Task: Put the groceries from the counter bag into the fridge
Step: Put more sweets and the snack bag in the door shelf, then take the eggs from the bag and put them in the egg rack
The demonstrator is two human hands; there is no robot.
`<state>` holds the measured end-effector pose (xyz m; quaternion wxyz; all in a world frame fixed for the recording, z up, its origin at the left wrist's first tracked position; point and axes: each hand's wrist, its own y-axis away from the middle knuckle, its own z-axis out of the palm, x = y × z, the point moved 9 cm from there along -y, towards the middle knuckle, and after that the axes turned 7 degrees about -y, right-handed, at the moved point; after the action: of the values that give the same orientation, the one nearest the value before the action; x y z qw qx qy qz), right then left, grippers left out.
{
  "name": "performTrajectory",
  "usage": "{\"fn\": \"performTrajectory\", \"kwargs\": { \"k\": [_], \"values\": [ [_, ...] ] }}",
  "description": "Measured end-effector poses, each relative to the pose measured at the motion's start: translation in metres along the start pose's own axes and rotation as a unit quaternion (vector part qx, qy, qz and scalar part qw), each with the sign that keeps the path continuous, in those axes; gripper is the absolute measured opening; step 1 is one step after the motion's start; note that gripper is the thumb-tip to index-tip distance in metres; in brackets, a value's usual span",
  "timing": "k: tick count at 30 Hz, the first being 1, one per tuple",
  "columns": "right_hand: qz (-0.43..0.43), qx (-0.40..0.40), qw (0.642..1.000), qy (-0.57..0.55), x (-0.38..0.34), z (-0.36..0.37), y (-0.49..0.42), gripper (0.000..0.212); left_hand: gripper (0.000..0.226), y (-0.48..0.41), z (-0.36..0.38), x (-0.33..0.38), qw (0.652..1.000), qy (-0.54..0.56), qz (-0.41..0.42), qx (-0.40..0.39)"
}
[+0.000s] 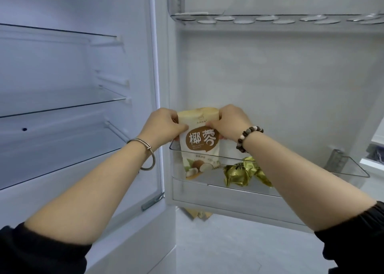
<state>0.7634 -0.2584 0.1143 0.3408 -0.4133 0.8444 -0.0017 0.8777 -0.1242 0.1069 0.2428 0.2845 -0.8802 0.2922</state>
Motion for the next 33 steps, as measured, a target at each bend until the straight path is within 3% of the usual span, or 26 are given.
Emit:
{"fn": "performTrajectory", "kwargs": {
  "k": [4,8,13,16,21,25,33],
  "values": [
    [0.005,-0.047,0.998,0.034,0.005,0.023,0.002,0.033,0.016,0.001,0.001,-0.004,0.998,-0.051,-0.002,0.031],
    [0.003,-0.009,0.999,0.036,0.006,0.013,0.007,0.03,0.018,0.011,-0.011,-0.001,0.991,-0.056,0.014,0.12],
    [-0.031,0.11,0.991,0.066,0.005,-0.02,0.028,0.032,0.034,0.047,-0.027,0.042,0.932,-0.094,0.185,0.298],
    [-0.059,0.166,0.98,0.093,0.007,-0.038,0.041,0.033,0.045,0.051,-0.003,0.074,0.92,-0.128,0.274,0.248],
    [-0.106,0.312,0.931,0.156,0.027,-0.084,0.084,0.041,0.061,0.047,0.048,0.119,0.923,-0.196,0.293,0.156],
    [-0.045,0.348,0.916,0.196,0.074,-0.123,0.131,0.051,0.068,0.057,0.1,0.162,0.922,-0.208,0.313,0.094],
    [0.12,0.396,0.861,0.296,0.179,-0.207,0.271,0.066,0.072,0.14,0.197,0.301,0.867,-0.112,0.483,0.048]
  ]
}}
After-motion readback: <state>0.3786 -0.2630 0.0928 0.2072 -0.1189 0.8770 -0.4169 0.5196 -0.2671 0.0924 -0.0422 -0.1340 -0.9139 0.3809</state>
